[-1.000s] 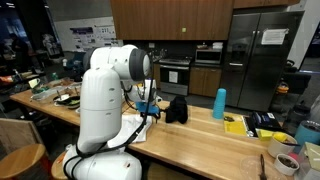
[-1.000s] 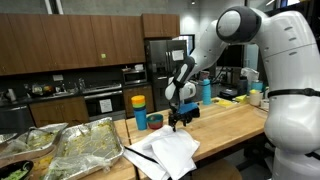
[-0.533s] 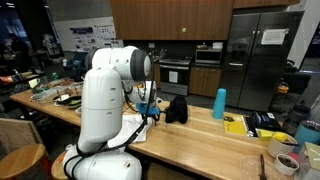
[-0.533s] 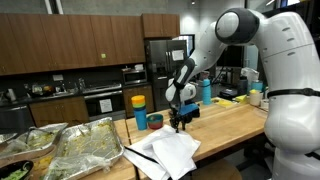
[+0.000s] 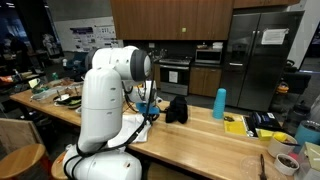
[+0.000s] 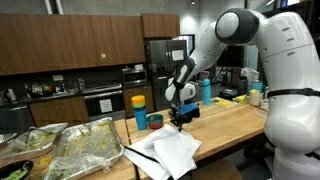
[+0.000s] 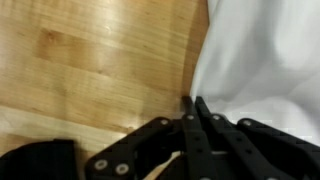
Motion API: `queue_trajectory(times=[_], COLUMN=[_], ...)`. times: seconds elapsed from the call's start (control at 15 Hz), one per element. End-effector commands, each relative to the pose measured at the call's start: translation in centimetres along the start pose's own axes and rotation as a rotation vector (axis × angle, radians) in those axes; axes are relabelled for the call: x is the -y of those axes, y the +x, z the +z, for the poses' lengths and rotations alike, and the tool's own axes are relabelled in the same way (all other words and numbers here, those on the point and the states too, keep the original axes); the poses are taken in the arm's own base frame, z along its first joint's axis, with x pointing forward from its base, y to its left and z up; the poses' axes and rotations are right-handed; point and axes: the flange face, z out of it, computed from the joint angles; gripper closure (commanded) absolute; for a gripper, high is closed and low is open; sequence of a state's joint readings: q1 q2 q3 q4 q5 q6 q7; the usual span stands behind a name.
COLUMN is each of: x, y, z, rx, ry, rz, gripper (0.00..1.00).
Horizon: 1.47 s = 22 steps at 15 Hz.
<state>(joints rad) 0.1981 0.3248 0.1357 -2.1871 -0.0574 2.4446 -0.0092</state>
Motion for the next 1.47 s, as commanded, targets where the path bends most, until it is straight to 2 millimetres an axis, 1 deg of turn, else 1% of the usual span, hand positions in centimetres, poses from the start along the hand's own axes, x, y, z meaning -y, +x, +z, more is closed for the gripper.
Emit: queue_trajectory(times=[0.0, 0.4, 0.73, 1.0, 1.4], x=[0.0, 0.8, 2.4, 4.1, 5.6], y=[0.4, 0.0, -0.6, -1.6, -3.6], z=[-0.7, -2.6, -5.2, -6.6, -7.5], rx=[-0.008, -0.037, -0.074, -0.073, -0.047], ry=[-0.001, 0.042, 0.103, 0.135, 0.151], rz=[0.015, 0.020, 0.020, -0.006, -0.054], gripper=[1.00, 1.00, 1.00, 1.00, 1.00])
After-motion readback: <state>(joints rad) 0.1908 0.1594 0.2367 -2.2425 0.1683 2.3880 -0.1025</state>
